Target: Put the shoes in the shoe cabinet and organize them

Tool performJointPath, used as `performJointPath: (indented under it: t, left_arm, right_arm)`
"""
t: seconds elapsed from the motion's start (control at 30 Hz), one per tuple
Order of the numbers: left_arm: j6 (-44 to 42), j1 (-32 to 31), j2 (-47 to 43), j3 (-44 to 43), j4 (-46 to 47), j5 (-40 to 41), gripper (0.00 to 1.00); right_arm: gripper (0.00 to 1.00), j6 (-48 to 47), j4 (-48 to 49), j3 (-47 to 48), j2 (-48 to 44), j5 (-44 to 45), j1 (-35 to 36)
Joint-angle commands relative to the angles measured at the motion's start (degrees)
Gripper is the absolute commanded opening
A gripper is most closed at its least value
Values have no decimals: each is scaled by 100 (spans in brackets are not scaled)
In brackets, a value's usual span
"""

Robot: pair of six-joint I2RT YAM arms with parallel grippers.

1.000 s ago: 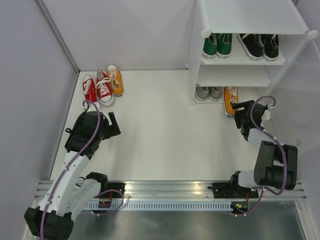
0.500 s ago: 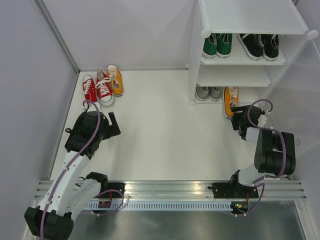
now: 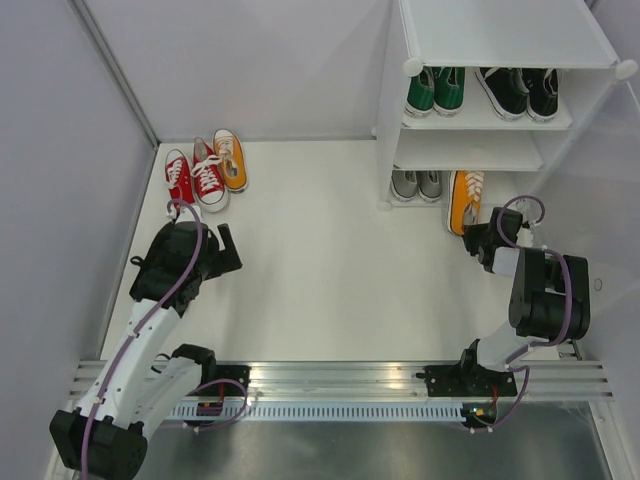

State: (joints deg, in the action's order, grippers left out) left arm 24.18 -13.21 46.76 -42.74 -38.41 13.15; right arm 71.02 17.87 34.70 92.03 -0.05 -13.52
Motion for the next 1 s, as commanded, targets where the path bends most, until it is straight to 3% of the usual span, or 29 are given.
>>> performJointPath:
  t: [0.0, 0.4, 0.6, 0.73, 0.8, 0.97]
  left_arm:
    - [-168, 20, 34, -15, 211, 12, 100]
    - [-177, 20, 140, -15, 203, -14, 100]
    - [-177, 20, 149, -6, 203, -23, 100]
    - [-186, 20, 166, -15, 203, -14, 100]
    - [-195, 20, 175, -15, 203, -23, 100]
    - [-186, 20, 167, -6, 194, -14, 100]
  right_arm:
    - [21, 123, 693, 695, -115, -30, -63]
    - [23, -641, -1329, 2120, 201, 427, -81]
    - [28, -897, -1611, 2717, 569, 612, -81]
    - [45, -941, -1339, 2902, 834, 305, -81]
    - [49, -959, -1295, 2981, 913, 164, -81]
    - [51, -1055, -1128, 2622, 581, 32, -81]
